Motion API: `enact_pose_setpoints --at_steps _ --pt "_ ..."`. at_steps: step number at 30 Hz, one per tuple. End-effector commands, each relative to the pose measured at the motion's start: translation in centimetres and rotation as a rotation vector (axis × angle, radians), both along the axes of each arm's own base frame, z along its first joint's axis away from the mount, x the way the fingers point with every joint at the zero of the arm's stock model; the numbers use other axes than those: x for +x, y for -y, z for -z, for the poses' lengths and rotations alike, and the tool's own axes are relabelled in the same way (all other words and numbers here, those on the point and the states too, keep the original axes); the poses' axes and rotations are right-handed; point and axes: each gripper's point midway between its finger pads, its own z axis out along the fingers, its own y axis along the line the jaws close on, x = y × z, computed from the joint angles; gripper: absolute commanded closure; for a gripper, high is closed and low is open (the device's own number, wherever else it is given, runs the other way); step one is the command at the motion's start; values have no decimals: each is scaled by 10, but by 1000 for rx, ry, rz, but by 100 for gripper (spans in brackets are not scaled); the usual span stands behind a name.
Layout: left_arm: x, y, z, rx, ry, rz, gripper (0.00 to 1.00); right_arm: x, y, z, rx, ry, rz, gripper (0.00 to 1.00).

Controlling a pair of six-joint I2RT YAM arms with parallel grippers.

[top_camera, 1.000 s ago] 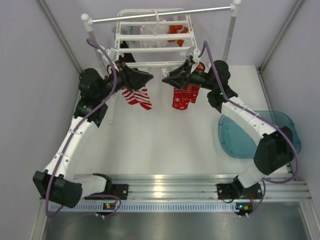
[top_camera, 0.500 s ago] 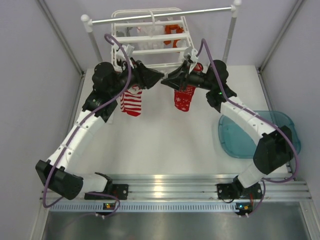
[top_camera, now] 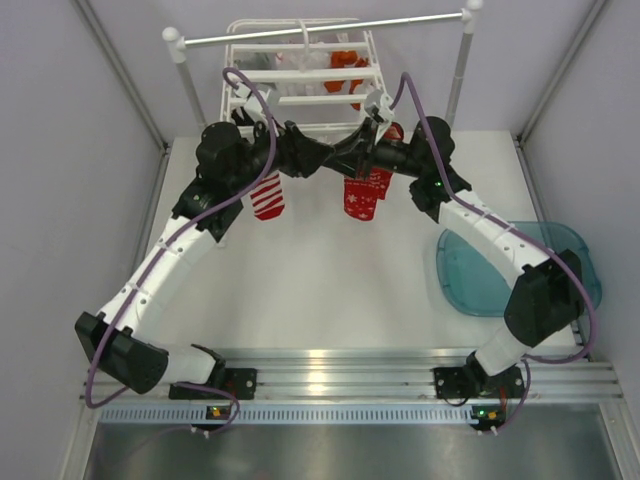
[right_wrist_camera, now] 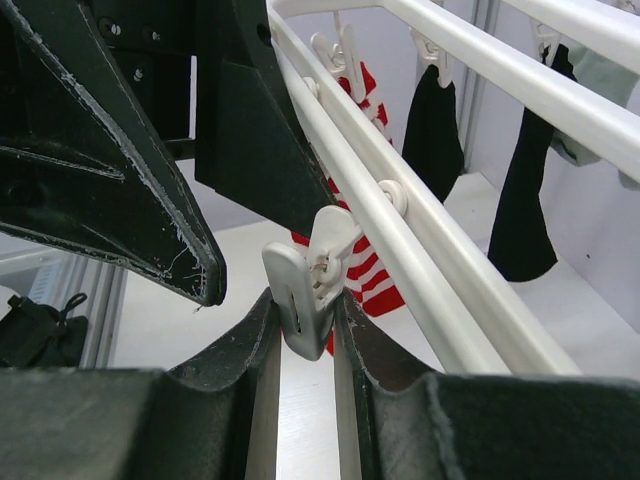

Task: Clip the socks to the hanger
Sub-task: Open the clamp at the hanger.

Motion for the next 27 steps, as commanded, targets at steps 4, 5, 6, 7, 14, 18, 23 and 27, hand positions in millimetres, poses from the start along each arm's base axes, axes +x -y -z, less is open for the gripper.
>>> enact_pose_setpoints --at_steps 4,5,6,7,14,18,23,27 --pt "8 -5 -24 -29 79 -52 43 -18 -8 -22 22 43 -70 100" --pt "9 -5 -25 -28 82 -57 43 -19 -9 -22 22 44 -73 100" --pt "10 -5 -25 -26 82 -61 44 -18 -9 -22 21 42 -73 100" --pt "13 -7 -25 -24 82 -77 44 -19 -9 -22 21 44 -73 100" --pt "17 -6 -26 -23 91 -93 44 -21 -10 -23 19 54 -79 100" --pt "19 -5 -25 -23 87 -106 45 -19 -13 -21 13 52 -74 100" --pt "23 -7 -28 -48 86 -133 48 -20 -13 -20 4 57 -75 100" --pt "24 -6 -29 -59 86 -130 60 -22 -14 -17 -2 54 -80 100"
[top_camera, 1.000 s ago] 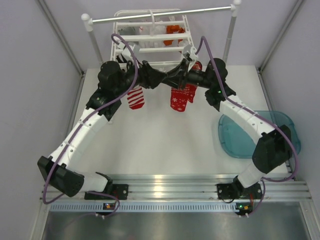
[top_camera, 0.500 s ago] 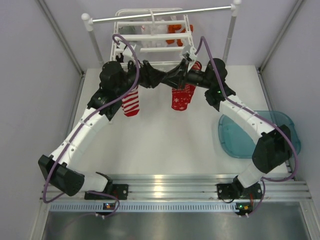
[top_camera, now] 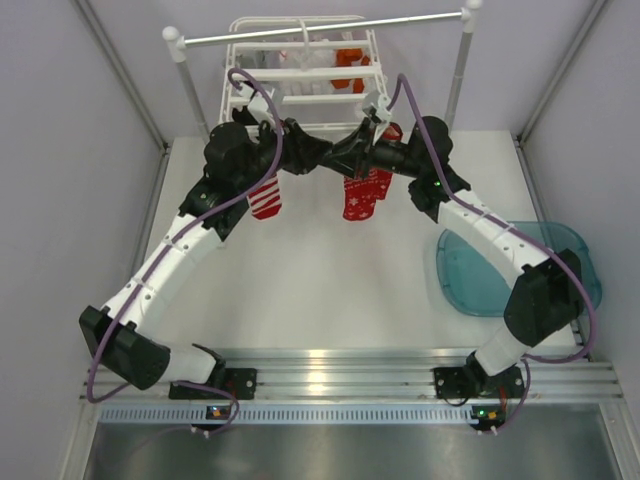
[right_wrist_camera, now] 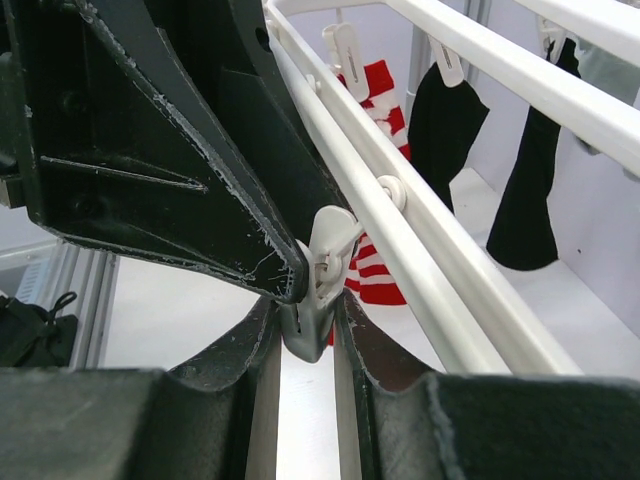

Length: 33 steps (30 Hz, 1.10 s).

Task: Clip the socks to the hanger
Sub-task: Open the clamp at the hanger, then adjust the sock in the bin.

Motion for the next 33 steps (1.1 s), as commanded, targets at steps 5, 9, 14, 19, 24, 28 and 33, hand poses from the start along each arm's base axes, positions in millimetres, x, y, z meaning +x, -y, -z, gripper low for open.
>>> enact_pose_setpoints --at_steps 5,9,14,19,24,28,33 --pt "8 -6 -34 -53 97 -48 80 -25 -11 -16 -1 46 -97 96" --pt "8 -6 -32 -49 89 -46 95 -25 -9 -14 -14 31 -81 52" --pt "7 -8 -31 -42 86 -52 100 -28 2 -16 -29 43 -60 32" --pt "7 -9 -30 -39 86 -57 100 -48 22 -10 -101 35 -83 28" --pt "7 -8 -28 -39 80 -56 100 -72 61 30 -256 -42 -88 23" --pt "8 -8 -27 -39 79 -60 100 -83 108 68 -378 -139 -32 22" --pt "7 -9 -23 -24 62 -59 100 -79 204 113 -565 -224 137 22"
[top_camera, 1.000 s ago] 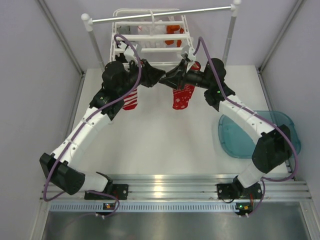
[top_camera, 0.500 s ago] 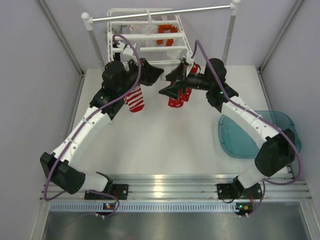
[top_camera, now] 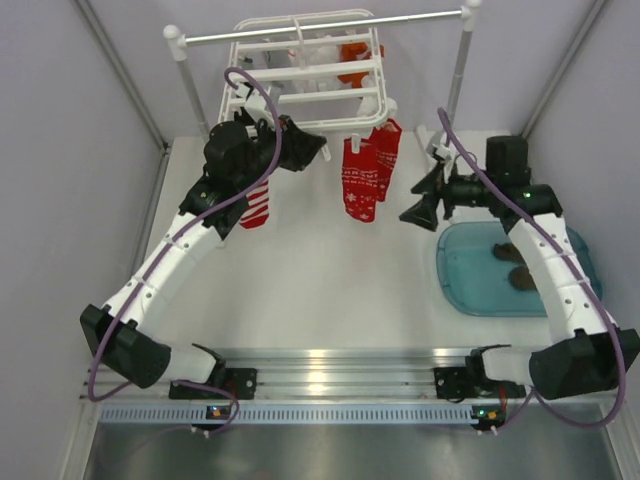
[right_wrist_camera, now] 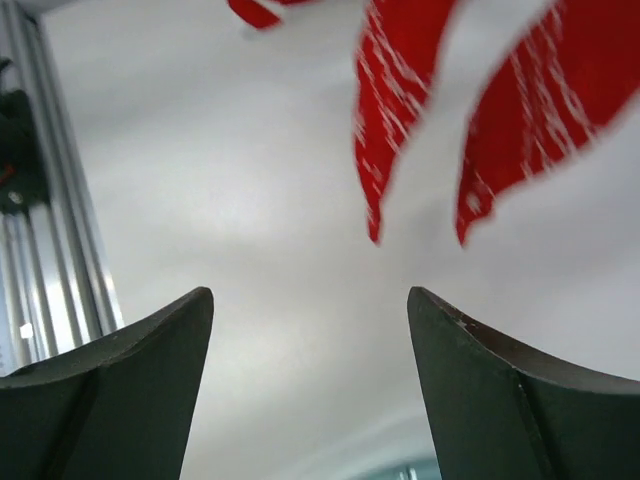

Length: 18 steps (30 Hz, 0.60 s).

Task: Clip the socks to the hanger
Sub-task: Adjust the sock in the bin.

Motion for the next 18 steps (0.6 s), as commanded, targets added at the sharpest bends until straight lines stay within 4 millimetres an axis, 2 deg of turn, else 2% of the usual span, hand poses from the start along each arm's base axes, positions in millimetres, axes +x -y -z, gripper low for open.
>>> enact_pose_setpoints --at_steps 1,2,4,5,7,8,10,11,14,17,18 --pt "-3 -3 -22 -23 53 -4 100 -23 67 50 -184 -109 55 23" --pt "-3 -3 -22 -23 53 -4 100 -28 104 68 -220 -211 152 24" --pt "-5 -4 -22 -21 57 -1 100 -25 142 89 -289 -245 238 27" --pt "-3 -5 -21 -18 55 -7 100 -25 178 108 -348 -320 344 30" --pt "-4 -4 -23 -19 60 -4 100 -24 213 124 -406 -373 444 33" --pt "-4 -4 -22 -19 59 -2 100 -29 242 138 -455 -433 528 35" --pt "-4 -3 -21 -18 57 2 100 -33 267 148 -493 -430 554 35" --pt "-5 -3 -21 -19 58 5 100 -40 286 155 -525 -451 586 36" --pt "-4 -2 -19 -19 52 12 100 -50 320 180 -631 -476 552 36" --pt "-5 -1 -18 -17 52 15 100 -48 354 210 -729 -530 560 36" --pt "-4 -2 -18 -17 54 11 100 -45 362 214 -742 -547 606 37"
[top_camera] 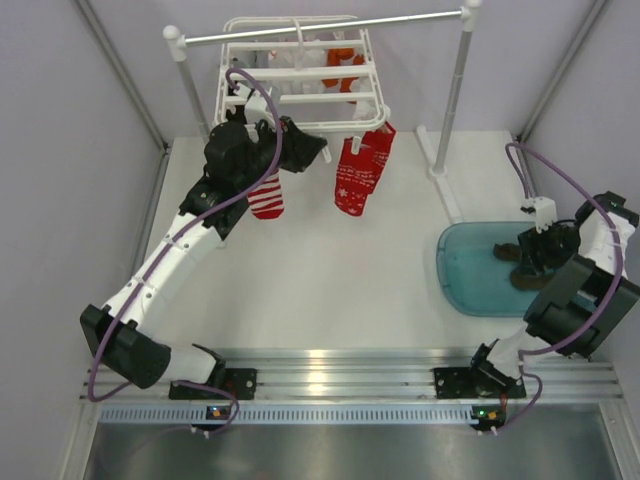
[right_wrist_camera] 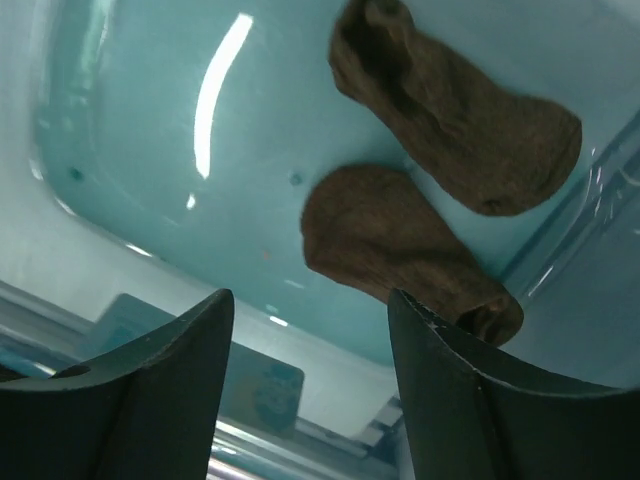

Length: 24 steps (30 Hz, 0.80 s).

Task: Clip the socks to the hanger
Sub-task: Adjust the sock in the bin.

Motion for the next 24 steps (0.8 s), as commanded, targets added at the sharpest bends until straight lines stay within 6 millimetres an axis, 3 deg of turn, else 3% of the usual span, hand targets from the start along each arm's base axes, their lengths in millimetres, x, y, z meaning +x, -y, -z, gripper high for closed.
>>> enact_pose_setpoints --at_steps 1,2,5,14,21,23,24 --pt "-3 -3 -21 -20 63 2 100 1 44 23 -151 -71 12 39" --pt "-3 -4 -21 -16 66 -1 100 6 58 22 -178 -65 63 40" --pt "-2 -5 -17 -11 61 -7 100 9 65 36 -130 -117 223 45" --pt "-2 -7 -18 -7 67 -15 100 -10 53 66 -87 -155 654 47" --pt "-3 -7 -19 -9 71 -12 100 2 58 75 -69 -65 825 48" --pt "-3 -8 -19 -8 74 -17 100 5 50 83 -16 -99 795 54" --pt "-3 -9 -18 -6 71 -18 100 6 46 86 6 -116 772 66"
